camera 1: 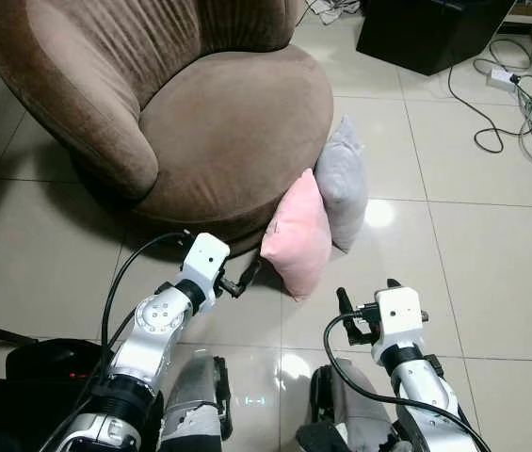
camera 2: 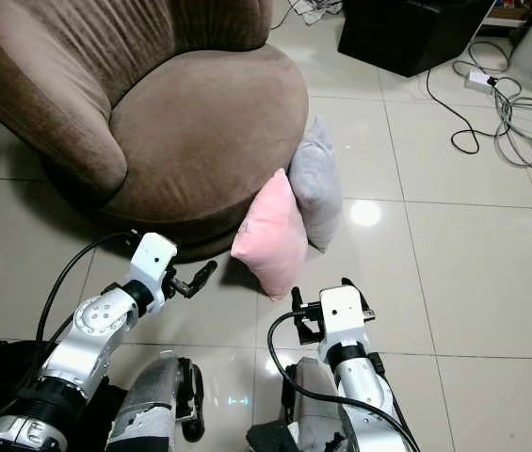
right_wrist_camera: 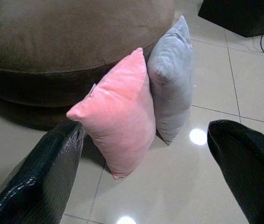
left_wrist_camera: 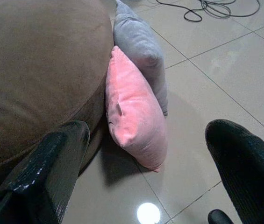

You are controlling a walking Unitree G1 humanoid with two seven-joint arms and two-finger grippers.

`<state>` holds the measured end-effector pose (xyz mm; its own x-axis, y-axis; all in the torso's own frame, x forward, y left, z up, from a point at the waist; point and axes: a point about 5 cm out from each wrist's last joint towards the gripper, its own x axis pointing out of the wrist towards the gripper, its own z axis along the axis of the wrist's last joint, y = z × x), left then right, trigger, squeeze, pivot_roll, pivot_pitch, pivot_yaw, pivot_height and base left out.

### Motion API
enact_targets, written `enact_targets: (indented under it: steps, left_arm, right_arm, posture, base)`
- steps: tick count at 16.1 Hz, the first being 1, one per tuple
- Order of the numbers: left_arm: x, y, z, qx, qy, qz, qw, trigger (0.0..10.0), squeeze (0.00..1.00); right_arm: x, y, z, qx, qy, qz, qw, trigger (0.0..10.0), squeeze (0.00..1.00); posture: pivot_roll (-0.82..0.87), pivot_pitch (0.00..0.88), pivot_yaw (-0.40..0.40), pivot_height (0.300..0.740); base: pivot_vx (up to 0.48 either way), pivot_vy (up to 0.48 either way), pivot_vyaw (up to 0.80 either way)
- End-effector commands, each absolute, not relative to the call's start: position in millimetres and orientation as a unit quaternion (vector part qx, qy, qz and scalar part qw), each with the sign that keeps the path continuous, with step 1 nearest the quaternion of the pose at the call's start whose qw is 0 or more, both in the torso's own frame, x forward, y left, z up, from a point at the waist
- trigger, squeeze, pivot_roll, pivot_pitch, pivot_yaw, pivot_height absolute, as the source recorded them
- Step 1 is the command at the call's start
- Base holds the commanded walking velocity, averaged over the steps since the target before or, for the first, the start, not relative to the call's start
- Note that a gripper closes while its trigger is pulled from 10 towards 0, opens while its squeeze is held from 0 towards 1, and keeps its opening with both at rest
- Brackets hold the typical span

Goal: Move the pillow to the sofa from floor

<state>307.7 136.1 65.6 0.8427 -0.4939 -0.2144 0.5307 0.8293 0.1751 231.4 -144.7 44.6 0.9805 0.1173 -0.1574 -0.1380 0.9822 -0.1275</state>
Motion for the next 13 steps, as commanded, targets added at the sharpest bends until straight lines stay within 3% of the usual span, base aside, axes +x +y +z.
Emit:
enact_targets:
  steps: [1, 4, 9, 13]
  left_arm:
    - [304.9, 135.9, 61.5, 0.118, 0.086, -0.273, 0.951, 10.0, 1.0]
    - [304.1, 135.8, 60.5, 0.121, 0.087, -0.276, 0.95, 10.0, 1.0]
    - [301.7, 133.9, 56.9, 0.122, 0.1, -0.287, 0.945, 10.0, 1.0]
    - [300.8, 133.3, 56.6, 0.114, 0.099, -0.282, 0.948, 10.0, 1.0]
  right_arm:
    - [227.0, -145.3, 41.0, -0.069, 0.082, 0.06, 0.992, 10.0, 0.0]
    - [227.2, -144.8, 41.5, -0.069, 0.08, 0.06, 0.993, 10.0, 0.0]
    - [227.1, -143.6, 42.4, -0.068, 0.081, 0.062, 0.992, 10.0, 0.0]
    - [226.5, -143.4, 43.1, -0.068, 0.08, 0.064, 0.992, 10.0, 0.0]
  posture:
    - [0.01, 0.263, 0.029, 0.67]
    - [0.01, 0.263, 0.03, 0.67]
    - [0.02, 0.27, 0.031, 0.67]
    - [0.02, 0.274, 0.029, 0.67]
  base:
    - [0.428, 0.0, 0.0]
    - [0.414, -0.09, 0.0]
    - [0.289, -0.38, 0.0]
    - [0.321, 0.0, 0.0]
